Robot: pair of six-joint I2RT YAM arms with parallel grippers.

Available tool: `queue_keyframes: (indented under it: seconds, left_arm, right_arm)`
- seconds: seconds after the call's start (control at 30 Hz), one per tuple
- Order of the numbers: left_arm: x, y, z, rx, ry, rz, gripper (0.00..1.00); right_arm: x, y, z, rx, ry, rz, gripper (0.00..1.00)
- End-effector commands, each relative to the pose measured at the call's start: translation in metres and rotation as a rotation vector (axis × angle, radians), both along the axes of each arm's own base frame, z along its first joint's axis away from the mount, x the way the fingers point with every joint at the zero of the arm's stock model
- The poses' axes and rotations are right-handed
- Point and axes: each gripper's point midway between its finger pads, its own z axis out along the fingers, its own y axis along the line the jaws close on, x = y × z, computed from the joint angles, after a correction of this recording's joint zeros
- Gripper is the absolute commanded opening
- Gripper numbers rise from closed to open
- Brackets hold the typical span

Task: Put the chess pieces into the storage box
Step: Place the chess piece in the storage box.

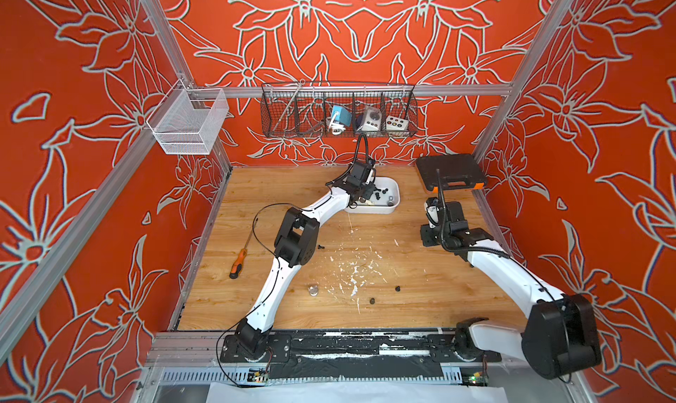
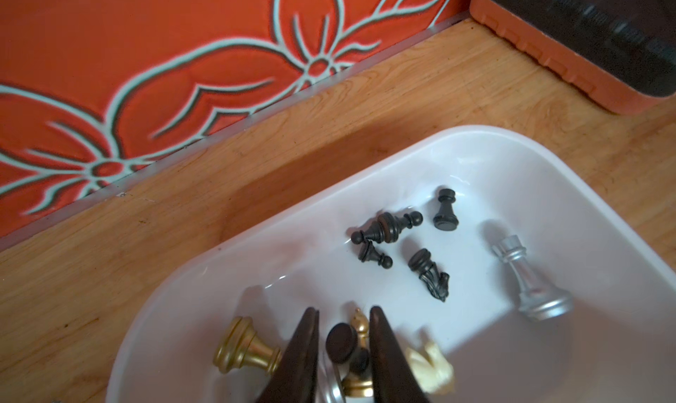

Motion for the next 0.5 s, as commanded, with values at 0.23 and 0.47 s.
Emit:
queue_keyframes:
  seconds: [0.23, 0.47]
  left_arm:
    - [0.009, -0.006, 0.007, -0.037, -0.049, -0.026, 0.38]
    - [0.006, -0.005, 0.02, -0.053, -0.062, -0.027, 0.39]
  right_arm:
    - [-0.005, 0.0, 0.014, 0.029, -0.003, -0.012, 0.4]
    - [-0.006, 0.001, 0.014, 0.038, 0.013, -0.017, 0.41]
